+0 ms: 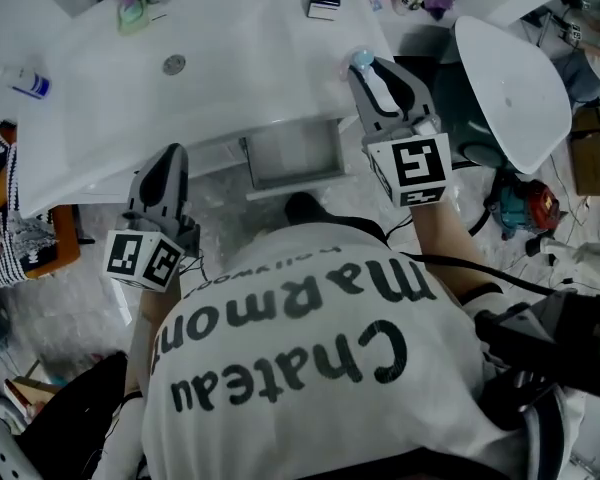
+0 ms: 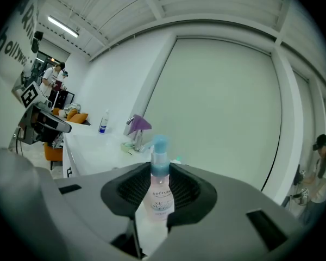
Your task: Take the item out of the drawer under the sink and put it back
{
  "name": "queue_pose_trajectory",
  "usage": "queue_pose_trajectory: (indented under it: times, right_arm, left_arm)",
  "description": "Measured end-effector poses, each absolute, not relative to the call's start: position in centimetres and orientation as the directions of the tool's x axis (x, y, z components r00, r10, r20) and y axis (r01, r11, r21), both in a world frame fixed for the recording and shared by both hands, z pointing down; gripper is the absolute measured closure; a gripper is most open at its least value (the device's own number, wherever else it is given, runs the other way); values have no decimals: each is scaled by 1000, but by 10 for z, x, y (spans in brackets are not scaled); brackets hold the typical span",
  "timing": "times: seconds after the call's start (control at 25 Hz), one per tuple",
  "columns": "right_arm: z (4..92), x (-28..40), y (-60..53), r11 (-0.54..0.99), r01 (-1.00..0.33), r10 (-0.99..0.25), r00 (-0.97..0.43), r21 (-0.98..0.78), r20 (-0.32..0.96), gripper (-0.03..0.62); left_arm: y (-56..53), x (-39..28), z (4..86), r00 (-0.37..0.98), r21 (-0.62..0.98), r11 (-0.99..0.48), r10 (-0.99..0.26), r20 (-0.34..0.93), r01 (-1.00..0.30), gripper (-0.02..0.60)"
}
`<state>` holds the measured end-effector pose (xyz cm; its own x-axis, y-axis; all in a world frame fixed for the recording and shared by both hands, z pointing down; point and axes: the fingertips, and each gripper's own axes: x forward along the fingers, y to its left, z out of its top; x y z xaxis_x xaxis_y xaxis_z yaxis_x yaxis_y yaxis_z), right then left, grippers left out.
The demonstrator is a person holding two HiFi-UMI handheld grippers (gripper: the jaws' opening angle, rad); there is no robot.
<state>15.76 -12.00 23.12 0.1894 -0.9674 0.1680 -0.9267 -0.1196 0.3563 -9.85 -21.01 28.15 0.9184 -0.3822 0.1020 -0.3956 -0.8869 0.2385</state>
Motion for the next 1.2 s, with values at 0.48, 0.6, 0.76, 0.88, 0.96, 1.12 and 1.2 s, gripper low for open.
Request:
queue_pose_trajectory:
  times: [0.48, 0.6, 0.76, 0.88, 0.96, 1.12, 1.2]
  right_arm:
    - [227, 198, -144, -100, -938, -973, 161, 331, 164, 484]
    - [227, 205, -149, -96, -941, -975, 155, 326, 159, 484]
    - [226, 211, -155, -95, -941, -977, 151, 324, 152, 484]
    - [228, 214, -158, -92, -941, -977, 148, 326, 152, 484]
    - [228, 216, -161, -88, -943, -978, 144, 322, 154, 484]
    - [231, 218, -168, -72, -946, -978, 129, 316, 164, 484]
    - [234, 219, -172, -64, -948, -978, 121, 311, 167, 484]
  left_arm:
    - [-220, -68, 272, 898, 226, -869, -425, 115, -440, 574]
    - [-223, -69, 273, 890, 217, -863, -439, 124, -456, 574]
    - [-224, -69, 271, 881, 207, -857, -456, 126, -473, 574]
    - [-224, -69, 272, 875, 202, -851, -467, 127, -484, 574]
    - [-224, -70, 274, 873, 197, -851, -469, 132, -487, 574]
    - [-224, -73, 277, 859, 200, -835, -491, 148, -512, 574]
    - [-224, -74, 277, 855, 200, -831, -498, 146, -518, 574]
